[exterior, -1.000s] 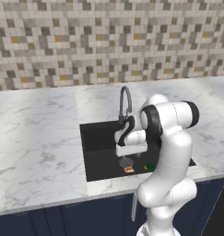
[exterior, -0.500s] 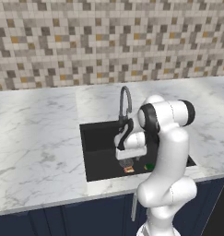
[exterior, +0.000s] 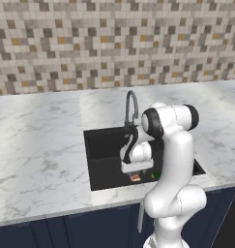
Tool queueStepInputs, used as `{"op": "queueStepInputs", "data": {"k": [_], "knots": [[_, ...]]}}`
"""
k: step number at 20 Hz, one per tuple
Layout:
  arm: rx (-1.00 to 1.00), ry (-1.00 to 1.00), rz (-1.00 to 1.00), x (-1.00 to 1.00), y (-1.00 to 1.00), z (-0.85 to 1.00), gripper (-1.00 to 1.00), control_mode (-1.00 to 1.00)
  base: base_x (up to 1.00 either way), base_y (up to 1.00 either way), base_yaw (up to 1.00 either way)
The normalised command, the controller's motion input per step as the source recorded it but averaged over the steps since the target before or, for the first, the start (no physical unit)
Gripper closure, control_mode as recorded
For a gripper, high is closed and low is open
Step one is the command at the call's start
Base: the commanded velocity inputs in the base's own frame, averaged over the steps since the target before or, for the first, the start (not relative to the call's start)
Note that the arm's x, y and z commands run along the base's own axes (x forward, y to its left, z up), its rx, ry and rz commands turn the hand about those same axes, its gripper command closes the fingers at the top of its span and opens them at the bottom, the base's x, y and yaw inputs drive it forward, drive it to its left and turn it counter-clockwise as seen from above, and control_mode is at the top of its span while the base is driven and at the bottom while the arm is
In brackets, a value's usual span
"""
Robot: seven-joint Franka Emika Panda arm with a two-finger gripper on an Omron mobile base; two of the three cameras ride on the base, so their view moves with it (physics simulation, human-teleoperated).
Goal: Pick up the bar soap and sponge from the sink, and place them back in the cabinet, and close the cabinet doors.
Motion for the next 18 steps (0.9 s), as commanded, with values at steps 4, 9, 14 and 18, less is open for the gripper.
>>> {"op": "queueStepInputs", "data": {"k": [4, 9, 14, 18], "knots": [[0.00, 0.00, 0.00, -0.05, 0.00, -0.08, -1.00, -1.00, 0.00, 0.00, 0.00], [0.00, 0.00, 0.00, -0.08, 0.01, -0.15, -1.00, -1.00, 0.00, 0.00, 0.00], [0.00, 0.00, 0.00, 0.00, 0.09, -0.06, -1.00, -1.00, 0.00, 0.00, 0.00], [0.00, 0.00, 0.00, -0.03, 0.10, -0.08, -1.00, -1.00, 0.00, 0.00, 0.00]]}}
